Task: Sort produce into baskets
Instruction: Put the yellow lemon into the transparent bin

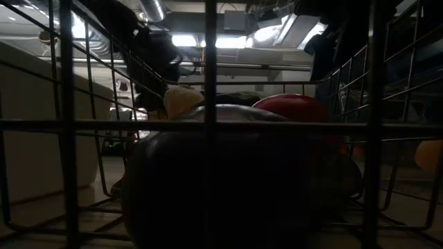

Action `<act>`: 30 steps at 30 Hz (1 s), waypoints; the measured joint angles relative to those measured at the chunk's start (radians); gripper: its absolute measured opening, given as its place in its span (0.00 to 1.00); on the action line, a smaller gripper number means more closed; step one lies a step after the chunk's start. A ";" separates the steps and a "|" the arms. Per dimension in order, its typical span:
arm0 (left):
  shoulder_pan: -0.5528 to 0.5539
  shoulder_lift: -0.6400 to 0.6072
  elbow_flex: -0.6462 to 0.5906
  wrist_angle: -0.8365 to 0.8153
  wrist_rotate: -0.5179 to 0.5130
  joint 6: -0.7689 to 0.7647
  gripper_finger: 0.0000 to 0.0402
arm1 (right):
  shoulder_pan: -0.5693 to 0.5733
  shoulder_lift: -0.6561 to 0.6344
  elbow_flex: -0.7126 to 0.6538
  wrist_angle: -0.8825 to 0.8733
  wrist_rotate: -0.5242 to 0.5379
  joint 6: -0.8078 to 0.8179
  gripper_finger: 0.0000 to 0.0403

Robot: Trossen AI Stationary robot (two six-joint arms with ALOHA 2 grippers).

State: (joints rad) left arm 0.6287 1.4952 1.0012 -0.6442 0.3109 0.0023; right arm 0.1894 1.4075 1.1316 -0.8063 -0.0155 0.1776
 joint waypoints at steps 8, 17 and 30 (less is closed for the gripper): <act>-0.137 0.000 0.003 0.275 0.075 -0.227 0.50 | 0.000 0.000 0.000 0.078 0.025 0.000 0.88; -0.284 0.000 0.003 0.506 0.099 -0.363 0.50 | 0.000 0.000 0.000 0.229 0.253 -0.111 0.88; -0.426 0.000 0.003 0.670 0.099 -0.450 0.50 | 0.000 0.000 0.000 0.502 0.327 -0.574 0.88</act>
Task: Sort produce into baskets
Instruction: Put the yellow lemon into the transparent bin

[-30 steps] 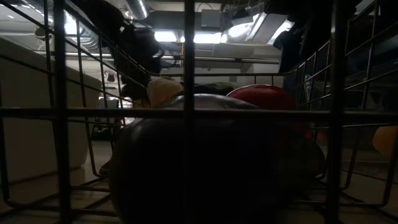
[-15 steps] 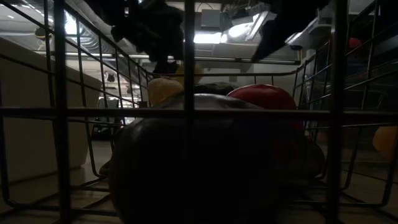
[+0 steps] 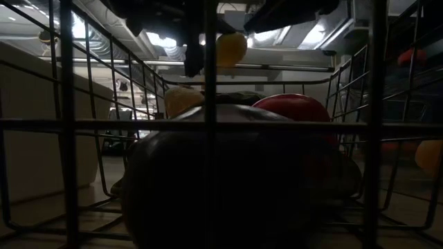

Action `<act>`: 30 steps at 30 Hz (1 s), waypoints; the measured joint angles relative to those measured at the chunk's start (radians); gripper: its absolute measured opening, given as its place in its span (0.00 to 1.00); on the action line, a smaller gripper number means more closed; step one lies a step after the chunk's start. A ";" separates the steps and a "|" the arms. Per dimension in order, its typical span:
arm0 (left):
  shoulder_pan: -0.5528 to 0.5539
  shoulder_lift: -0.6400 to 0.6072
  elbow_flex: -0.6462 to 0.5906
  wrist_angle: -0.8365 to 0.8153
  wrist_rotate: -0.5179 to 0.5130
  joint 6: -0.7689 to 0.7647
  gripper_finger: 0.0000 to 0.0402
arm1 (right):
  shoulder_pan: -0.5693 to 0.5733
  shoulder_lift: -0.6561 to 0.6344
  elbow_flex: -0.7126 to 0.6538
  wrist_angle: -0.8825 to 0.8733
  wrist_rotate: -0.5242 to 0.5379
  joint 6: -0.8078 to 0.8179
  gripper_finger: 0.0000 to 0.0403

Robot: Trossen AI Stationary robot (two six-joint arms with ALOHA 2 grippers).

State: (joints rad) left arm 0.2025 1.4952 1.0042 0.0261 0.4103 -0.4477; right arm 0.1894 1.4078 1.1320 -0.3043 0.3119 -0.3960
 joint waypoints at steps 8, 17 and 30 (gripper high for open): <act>-0.053 0.000 0.000 0.059 0.000 -0.002 0.50 | 0.000 0.000 0.000 0.059 -0.052 -0.037 0.88; -0.102 0.000 0.000 0.156 0.000 -0.024 0.50 | 0.000 0.000 0.000 0.124 -0.143 -0.068 0.88; -0.126 -0.001 0.000 0.220 -0.002 -0.055 0.50 | 0.000 0.020 0.000 0.161 -0.253 -0.105 0.87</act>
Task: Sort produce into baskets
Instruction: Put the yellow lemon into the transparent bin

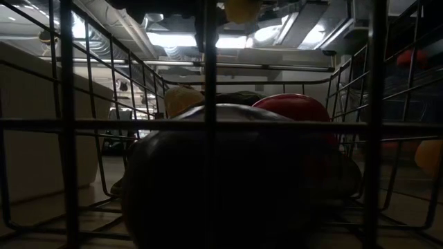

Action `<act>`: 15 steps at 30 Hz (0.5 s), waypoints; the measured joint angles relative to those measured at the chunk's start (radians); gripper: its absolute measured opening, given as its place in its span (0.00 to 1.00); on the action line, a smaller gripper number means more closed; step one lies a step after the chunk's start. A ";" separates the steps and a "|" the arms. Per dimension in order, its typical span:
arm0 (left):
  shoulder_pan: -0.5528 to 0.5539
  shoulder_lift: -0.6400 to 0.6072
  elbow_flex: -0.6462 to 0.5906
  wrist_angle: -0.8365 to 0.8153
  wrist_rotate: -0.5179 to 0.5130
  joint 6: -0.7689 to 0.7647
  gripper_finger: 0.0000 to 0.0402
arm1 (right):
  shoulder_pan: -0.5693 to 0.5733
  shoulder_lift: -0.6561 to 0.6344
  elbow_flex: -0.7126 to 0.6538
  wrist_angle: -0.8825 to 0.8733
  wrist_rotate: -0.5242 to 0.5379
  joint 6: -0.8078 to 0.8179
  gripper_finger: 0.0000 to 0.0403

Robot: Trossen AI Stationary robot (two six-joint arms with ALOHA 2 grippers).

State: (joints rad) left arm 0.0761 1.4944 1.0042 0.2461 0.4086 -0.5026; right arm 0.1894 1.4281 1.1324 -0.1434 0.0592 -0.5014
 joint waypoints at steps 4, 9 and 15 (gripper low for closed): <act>0.000 0.000 0.000 0.004 0.000 0.003 0.50 | 0.000 0.013 0.000 0.024 0.000 0.000 0.81; -0.001 0.000 0.000 -0.001 0.001 0.008 0.50 | -0.001 0.017 0.000 0.034 0.002 0.000 0.68; -0.001 0.001 0.000 -0.003 0.000 0.039 0.50 | -0.001 0.017 0.000 0.033 0.013 -0.002 0.54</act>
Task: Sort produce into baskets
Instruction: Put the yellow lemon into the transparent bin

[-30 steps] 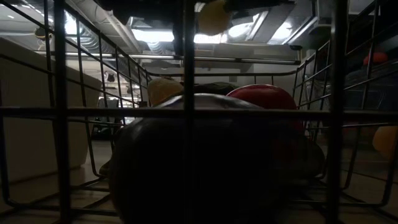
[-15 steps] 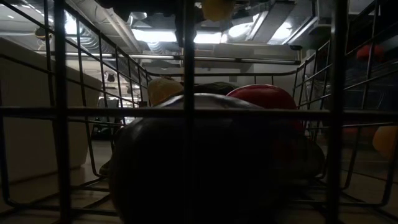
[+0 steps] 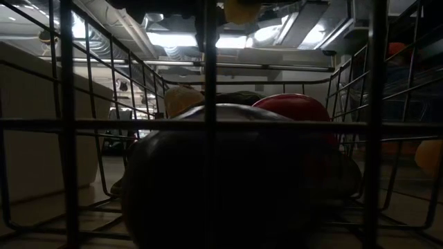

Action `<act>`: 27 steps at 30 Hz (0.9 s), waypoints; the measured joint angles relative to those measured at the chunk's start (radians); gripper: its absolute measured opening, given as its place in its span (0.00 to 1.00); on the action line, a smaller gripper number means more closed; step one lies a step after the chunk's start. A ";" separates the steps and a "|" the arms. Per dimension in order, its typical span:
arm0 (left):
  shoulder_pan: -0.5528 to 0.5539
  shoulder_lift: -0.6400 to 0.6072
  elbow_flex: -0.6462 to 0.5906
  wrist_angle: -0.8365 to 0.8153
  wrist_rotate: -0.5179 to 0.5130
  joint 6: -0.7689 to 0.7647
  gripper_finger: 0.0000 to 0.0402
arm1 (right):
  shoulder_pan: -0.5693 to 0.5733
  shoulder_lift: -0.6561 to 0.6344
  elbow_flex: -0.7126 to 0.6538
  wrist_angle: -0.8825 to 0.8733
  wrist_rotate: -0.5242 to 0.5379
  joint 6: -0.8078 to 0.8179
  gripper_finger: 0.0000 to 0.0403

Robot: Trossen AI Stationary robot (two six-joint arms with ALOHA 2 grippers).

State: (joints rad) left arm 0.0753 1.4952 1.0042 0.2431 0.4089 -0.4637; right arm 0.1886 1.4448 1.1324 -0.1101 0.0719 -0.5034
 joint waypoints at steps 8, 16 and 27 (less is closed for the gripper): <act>-0.006 0.000 0.000 0.000 -0.010 0.005 0.50 | 0.001 0.000 0.000 -0.003 -0.001 0.000 0.56; -0.011 0.000 0.000 0.005 -0.038 0.012 0.61 | 0.001 0.000 0.000 -0.010 -0.004 0.002 0.56; -0.009 0.003 0.000 -0.002 -0.042 0.082 0.70 | 0.008 -0.017 -0.001 -0.090 -0.016 0.088 0.56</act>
State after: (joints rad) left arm 0.0662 1.4981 1.0042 0.2409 0.3664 -0.3814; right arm 0.1965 1.4278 1.1316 -0.2004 0.0557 -0.4155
